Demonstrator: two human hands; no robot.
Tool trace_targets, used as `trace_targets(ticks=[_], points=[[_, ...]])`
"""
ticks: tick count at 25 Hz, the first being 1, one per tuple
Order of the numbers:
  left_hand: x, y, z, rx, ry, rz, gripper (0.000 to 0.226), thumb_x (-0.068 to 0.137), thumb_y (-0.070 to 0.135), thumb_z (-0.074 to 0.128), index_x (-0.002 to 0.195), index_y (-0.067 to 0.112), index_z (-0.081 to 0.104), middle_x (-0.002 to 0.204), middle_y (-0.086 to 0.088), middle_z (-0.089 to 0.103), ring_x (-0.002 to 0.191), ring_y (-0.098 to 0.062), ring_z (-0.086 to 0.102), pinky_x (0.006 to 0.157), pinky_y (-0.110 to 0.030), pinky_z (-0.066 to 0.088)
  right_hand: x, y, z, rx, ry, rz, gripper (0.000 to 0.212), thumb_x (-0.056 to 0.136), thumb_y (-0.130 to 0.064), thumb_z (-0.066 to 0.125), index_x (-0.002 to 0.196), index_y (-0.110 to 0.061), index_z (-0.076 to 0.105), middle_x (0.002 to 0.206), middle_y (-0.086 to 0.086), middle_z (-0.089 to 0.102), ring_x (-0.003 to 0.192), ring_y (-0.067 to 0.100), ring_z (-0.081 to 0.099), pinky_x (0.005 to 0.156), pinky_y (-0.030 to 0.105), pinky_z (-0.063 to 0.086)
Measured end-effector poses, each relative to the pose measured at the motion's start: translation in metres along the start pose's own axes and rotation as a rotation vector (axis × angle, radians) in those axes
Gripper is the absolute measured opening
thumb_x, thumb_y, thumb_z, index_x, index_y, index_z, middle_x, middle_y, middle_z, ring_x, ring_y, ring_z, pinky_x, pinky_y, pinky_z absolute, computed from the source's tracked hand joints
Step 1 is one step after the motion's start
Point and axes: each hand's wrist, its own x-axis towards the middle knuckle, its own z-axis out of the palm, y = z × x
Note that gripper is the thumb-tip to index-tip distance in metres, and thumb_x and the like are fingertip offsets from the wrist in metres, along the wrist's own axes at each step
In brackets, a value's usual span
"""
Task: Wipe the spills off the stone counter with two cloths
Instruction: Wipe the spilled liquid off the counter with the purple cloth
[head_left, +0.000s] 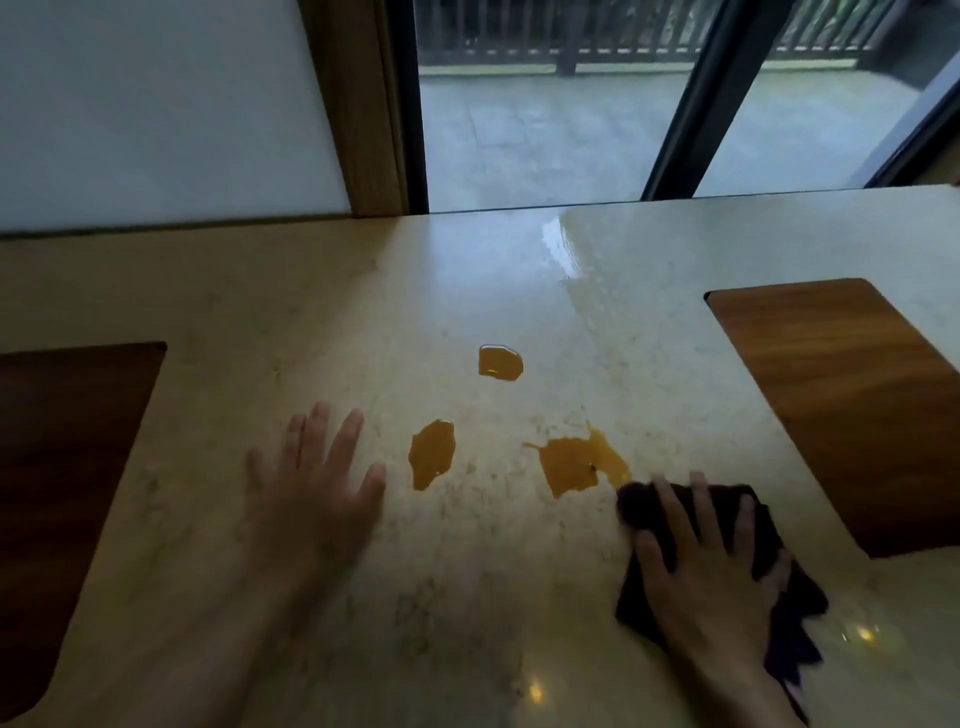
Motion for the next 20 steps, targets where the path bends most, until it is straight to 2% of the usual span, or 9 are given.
trace_targets(ticks=[2,3,6,9,11,14,16,20], points=[[0.003,0.002,0.0,0.045,-0.06,-0.022,0.071,0.09,0.065,0.013,0.154,0.035,0.021,0.165,-0.004,0.019,0.151,-0.028,0.019,0.113,-0.064,0.02,0.081,-0.023,-0.014,0.038,0.105,-0.074,0.061,0.091,-0.061,0.016,0.15,-0.049,0.015,0.165,-0.005,0.011,0.15,0.034,0.003,0.112,0.07,0.008],[0.005,0.003,0.0,0.071,-0.072,-0.027,0.072,0.089,0.064,0.016,0.154,0.034,0.026,0.164,-0.005,0.023,0.149,-0.03,0.024,0.111,-0.065,0.023,0.125,-0.036,-0.025,0.051,0.121,-0.094,0.06,0.091,-0.06,0.018,0.15,-0.048,0.017,0.165,-0.005,0.013,0.15,0.034,0.004,0.112,0.071,0.007],[0.011,0.002,-0.001,0.096,-0.054,-0.034,0.072,0.087,0.065,0.025,0.146,0.027,0.044,0.154,-0.012,0.042,0.139,-0.037,0.042,0.101,-0.068,0.031,0.257,-0.08,-0.055,0.073,0.104,-0.092,0.058,0.094,-0.057,0.023,0.15,-0.049,0.014,0.166,-0.01,0.005,0.151,0.032,-0.005,0.111,0.071,-0.001],[0.006,0.002,0.004,0.105,0.024,-0.045,0.076,0.086,0.071,0.015,0.14,0.027,0.047,0.147,-0.016,0.052,0.132,-0.035,0.045,0.098,-0.068,0.031,0.348,-0.124,-0.079,0.082,0.126,-0.111,0.059,0.092,-0.055,0.024,0.15,-0.05,0.017,0.165,-0.01,0.006,0.15,0.033,-0.005,0.111,0.071,-0.002],[0.005,-0.001,0.01,0.124,0.057,-0.028,0.075,0.085,0.071,0.017,0.138,0.027,0.048,0.145,-0.016,0.053,0.131,-0.032,0.045,0.098,-0.068,0.031,0.392,-0.156,-0.088,0.054,0.117,-0.14,0.059,0.091,-0.055,0.023,0.15,-0.05,0.018,0.165,-0.01,0.008,0.15,0.033,-0.004,0.11,0.071,0.0],[0.005,-0.003,0.012,0.15,0.095,0.012,0.071,0.086,0.065,0.025,0.139,0.025,0.049,0.146,-0.018,0.052,0.131,-0.034,0.045,0.1,-0.068,0.03,0.426,-0.198,-0.098,0.04,0.099,-0.198,0.058,0.092,-0.055,0.022,0.15,-0.05,0.018,0.165,-0.011,0.007,0.15,0.033,-0.005,0.111,0.07,0.0],[0.005,-0.003,0.01,0.144,0.082,0.023,0.07,0.083,0.061,0.035,0.141,0.025,0.046,0.149,-0.017,0.048,0.134,-0.036,0.043,0.101,-0.07,0.029,0.428,-0.222,-0.097,0.024,0.057,-0.311,0.058,0.092,-0.055,0.021,0.15,-0.05,0.016,0.165,-0.011,0.007,0.151,0.033,-0.005,0.111,0.07,-0.001],[0.002,-0.001,0.008,0.094,-0.006,0.002,0.073,0.09,0.066,0.017,0.147,0.026,0.038,0.156,-0.014,0.039,0.14,-0.039,0.036,0.105,-0.072,0.024,0.388,-0.237,-0.083,-0.062,0.063,-0.56,0.056,0.094,-0.057,0.025,0.149,-0.054,0.016,0.165,-0.016,0.005,0.151,0.028,-0.005,0.112,0.068,-0.002]])
